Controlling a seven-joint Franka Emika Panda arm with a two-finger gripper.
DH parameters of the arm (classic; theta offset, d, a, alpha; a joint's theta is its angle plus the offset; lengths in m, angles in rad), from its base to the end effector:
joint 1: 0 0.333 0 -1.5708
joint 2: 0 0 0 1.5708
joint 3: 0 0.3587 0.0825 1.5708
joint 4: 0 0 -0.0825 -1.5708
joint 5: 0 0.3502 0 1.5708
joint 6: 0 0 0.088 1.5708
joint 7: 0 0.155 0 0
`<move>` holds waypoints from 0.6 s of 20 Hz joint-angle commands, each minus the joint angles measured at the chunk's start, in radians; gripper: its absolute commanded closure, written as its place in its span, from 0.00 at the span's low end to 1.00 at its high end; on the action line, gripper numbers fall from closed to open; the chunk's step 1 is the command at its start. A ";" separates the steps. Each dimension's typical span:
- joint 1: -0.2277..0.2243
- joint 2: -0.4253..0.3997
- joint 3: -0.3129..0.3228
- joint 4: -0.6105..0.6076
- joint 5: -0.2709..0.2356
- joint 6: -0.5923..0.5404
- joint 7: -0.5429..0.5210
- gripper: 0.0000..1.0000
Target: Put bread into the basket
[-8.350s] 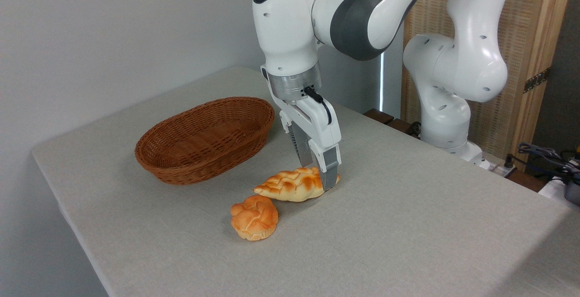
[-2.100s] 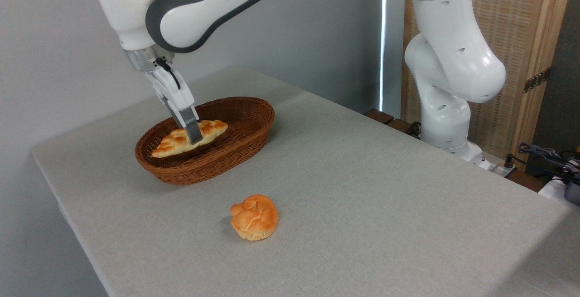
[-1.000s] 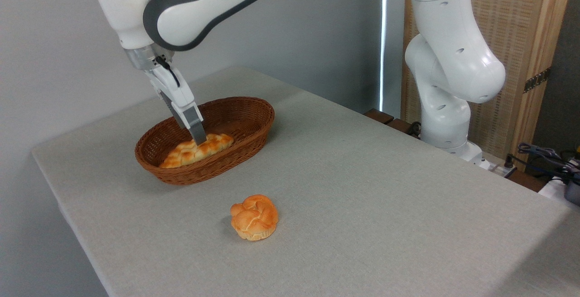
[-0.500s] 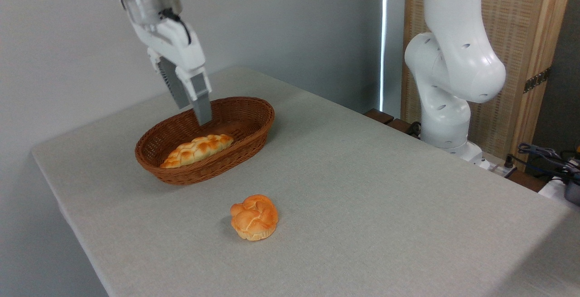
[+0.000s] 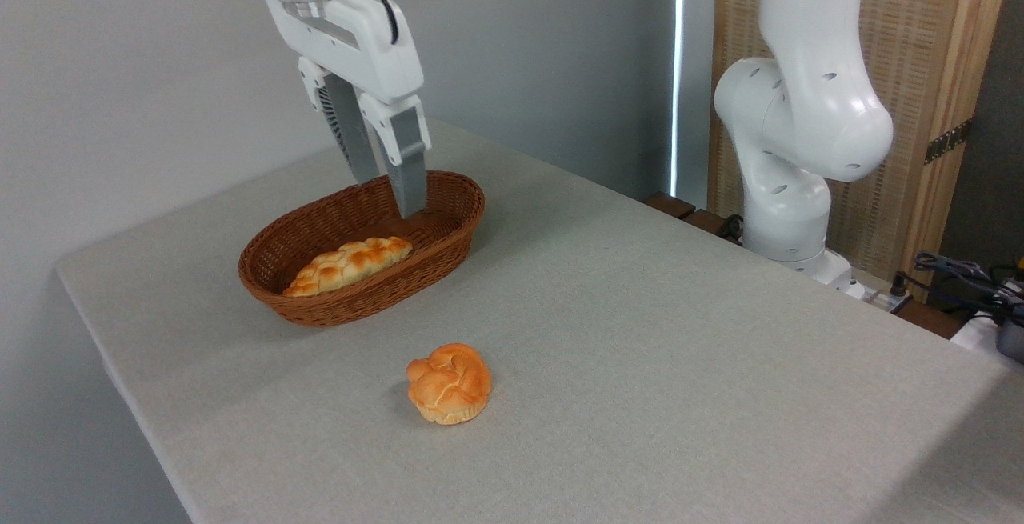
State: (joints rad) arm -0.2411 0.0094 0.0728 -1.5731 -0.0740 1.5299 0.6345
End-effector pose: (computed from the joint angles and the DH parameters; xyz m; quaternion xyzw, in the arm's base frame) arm 0.5074 -0.0983 0.6103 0.9194 -0.3908 -0.0171 0.0417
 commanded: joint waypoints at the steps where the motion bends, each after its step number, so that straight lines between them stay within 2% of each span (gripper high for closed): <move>1: -0.014 -0.037 0.085 -0.010 0.031 -0.019 0.083 0.00; 3: -0.012 -0.038 0.088 -0.013 0.055 -0.008 0.116 0.00; 6: 0.003 -0.031 0.082 -0.024 0.057 0.053 0.111 0.00; 8: 0.061 -0.034 0.036 -0.045 0.051 0.101 0.106 0.00; 10: 0.156 -0.032 -0.056 -0.045 0.051 0.107 0.106 0.00; 12: 0.166 -0.028 -0.077 -0.047 0.051 0.105 0.096 0.00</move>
State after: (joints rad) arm -0.1269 -0.0102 0.0586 -1.6030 -0.0331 1.6175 0.7382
